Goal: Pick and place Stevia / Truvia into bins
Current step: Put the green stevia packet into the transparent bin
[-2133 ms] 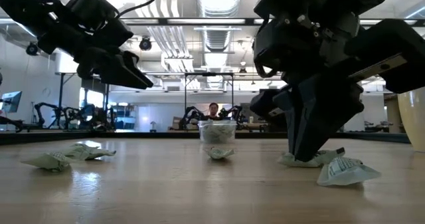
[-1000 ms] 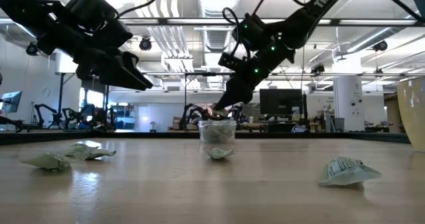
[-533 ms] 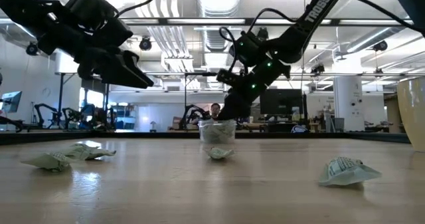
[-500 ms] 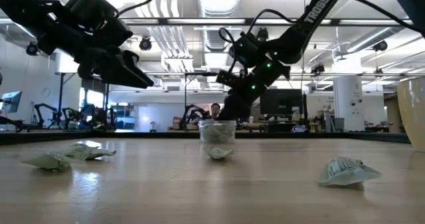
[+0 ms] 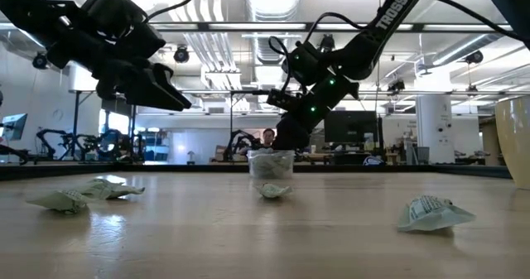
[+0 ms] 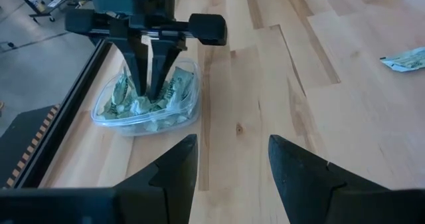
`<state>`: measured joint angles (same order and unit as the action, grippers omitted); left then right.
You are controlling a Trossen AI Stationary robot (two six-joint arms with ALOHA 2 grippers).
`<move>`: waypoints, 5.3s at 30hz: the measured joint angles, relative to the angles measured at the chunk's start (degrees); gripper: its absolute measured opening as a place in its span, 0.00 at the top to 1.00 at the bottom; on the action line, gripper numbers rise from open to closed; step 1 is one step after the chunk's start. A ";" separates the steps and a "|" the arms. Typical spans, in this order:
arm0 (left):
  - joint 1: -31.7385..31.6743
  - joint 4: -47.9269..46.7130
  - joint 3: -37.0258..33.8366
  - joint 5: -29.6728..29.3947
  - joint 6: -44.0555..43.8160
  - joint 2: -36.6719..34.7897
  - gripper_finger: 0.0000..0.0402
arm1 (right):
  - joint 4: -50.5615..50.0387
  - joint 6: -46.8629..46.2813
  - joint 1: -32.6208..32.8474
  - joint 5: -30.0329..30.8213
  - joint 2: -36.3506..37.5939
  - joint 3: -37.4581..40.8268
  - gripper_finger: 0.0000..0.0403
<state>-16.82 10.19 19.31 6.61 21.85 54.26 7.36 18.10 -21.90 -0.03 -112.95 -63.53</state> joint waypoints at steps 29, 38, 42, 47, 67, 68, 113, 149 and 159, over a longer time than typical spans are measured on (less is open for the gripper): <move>0.07 -0.51 -0.07 9.37 -13.69 8.76 0.58 | -29.75 -6.16 8.64 -13.01 21.12 5.06 0.66; 6.61 -6.61 -0.04 18.27 -18.98 11.32 0.58 | -34.69 -9.16 10.28 -13.12 21.81 6.71 0.69; 11.66 -6.75 -0.04 17.78 -21.60 12.61 0.58 | -34.67 -9.34 10.28 -13.12 21.81 6.72 0.70; 17.19 -6.75 -0.04 13.23 -23.18 13.41 0.58 | -34.43 -9.83 10.28 -13.12 21.81 6.73 0.71; 22.29 -7.85 0.13 5.37 -27.47 18.71 0.62 | -33.54 -10.22 10.28 -13.10 21.75 6.75 0.76; 22.29 -7.96 0.13 5.24 -27.45 18.71 0.64 | -33.51 -10.21 10.28 -13.10 21.75 6.75 0.77; 2.34 28.45 15.52 -19.55 5.52 31.21 0.99 | -31.97 -8.65 10.28 -13.05 21.73 6.75 0.81; -8.22 -6.81 44.63 -15.47 2.38 52.41 0.85 | -32.11 -8.03 10.27 -13.05 21.73 7.23 0.79; -8.31 -10.59 44.50 -15.39 0.94 50.08 0.54 | -31.95 -8.05 10.26 -13.07 21.73 7.41 0.82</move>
<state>-25.12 -0.40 63.81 -8.78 22.79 104.34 -24.59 10.05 -11.64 -13.10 -91.22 -56.12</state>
